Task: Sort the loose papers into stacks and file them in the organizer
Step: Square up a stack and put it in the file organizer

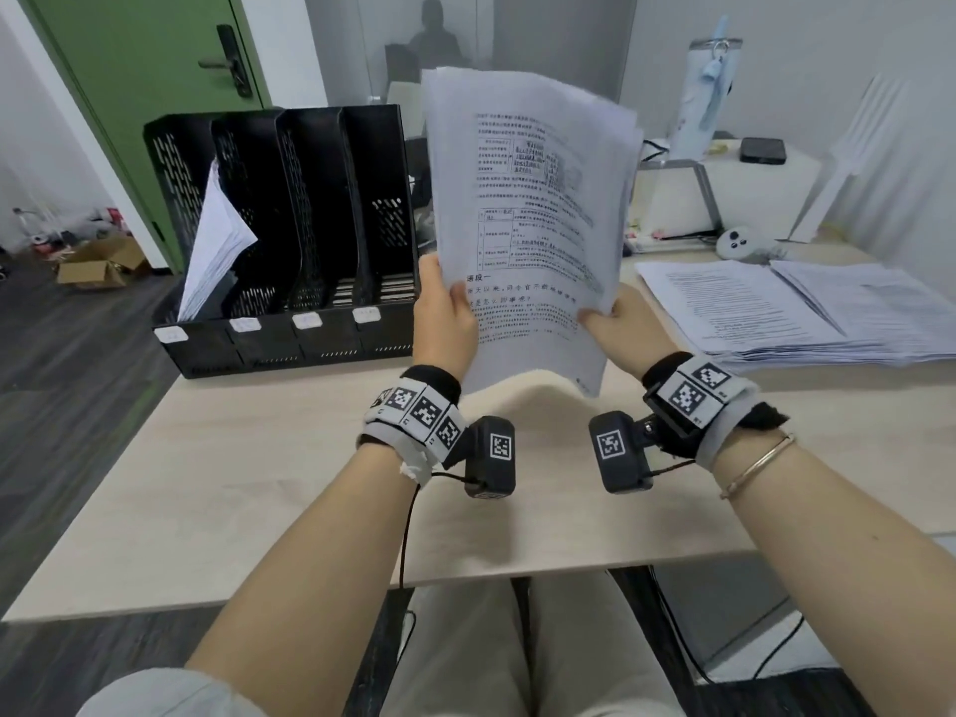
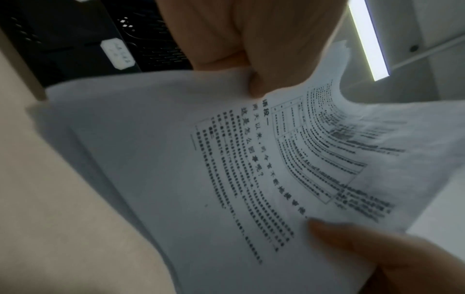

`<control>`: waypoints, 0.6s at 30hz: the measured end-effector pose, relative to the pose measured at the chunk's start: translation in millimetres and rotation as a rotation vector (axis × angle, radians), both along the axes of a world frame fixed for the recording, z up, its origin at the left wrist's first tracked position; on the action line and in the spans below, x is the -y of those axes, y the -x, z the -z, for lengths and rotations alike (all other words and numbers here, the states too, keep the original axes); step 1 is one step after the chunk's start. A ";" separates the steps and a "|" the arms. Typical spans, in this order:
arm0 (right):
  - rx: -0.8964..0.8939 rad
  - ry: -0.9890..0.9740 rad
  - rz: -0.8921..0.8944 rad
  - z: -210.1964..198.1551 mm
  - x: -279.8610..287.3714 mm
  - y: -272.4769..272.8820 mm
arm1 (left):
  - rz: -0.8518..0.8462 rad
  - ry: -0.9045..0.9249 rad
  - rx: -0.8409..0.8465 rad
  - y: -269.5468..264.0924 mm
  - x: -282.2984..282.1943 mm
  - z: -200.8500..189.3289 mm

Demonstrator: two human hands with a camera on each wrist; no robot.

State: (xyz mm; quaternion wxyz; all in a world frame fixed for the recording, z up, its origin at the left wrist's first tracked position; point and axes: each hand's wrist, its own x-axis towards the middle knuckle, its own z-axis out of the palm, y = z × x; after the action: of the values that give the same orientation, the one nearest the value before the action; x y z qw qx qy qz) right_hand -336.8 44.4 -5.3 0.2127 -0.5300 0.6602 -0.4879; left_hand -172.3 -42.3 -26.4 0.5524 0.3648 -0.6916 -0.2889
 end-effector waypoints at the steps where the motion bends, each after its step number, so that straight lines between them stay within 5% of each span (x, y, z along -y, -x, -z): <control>1: 0.022 0.018 0.006 -3.3 1.5 0.2 | 0.000 0.014 -0.008 1.8 -0.9 -0.9; 8: 0.174 0.161 0.013 -16.5 7.4 6.6 | 0.039 -0.061 -0.210 6.4 -1.3 -11.9; 18: 0.294 0.281 -0.065 -26.8 6.9 7.3 | 0.040 -0.124 -0.237 16.0 4.3 -20.0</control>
State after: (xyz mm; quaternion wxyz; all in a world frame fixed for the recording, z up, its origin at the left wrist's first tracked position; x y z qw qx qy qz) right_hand -344.1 37.5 21.5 0.2465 -0.4986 0.5298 -0.6403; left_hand -188.3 -46.5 -6.4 0.6007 0.3478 -0.6095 -0.3830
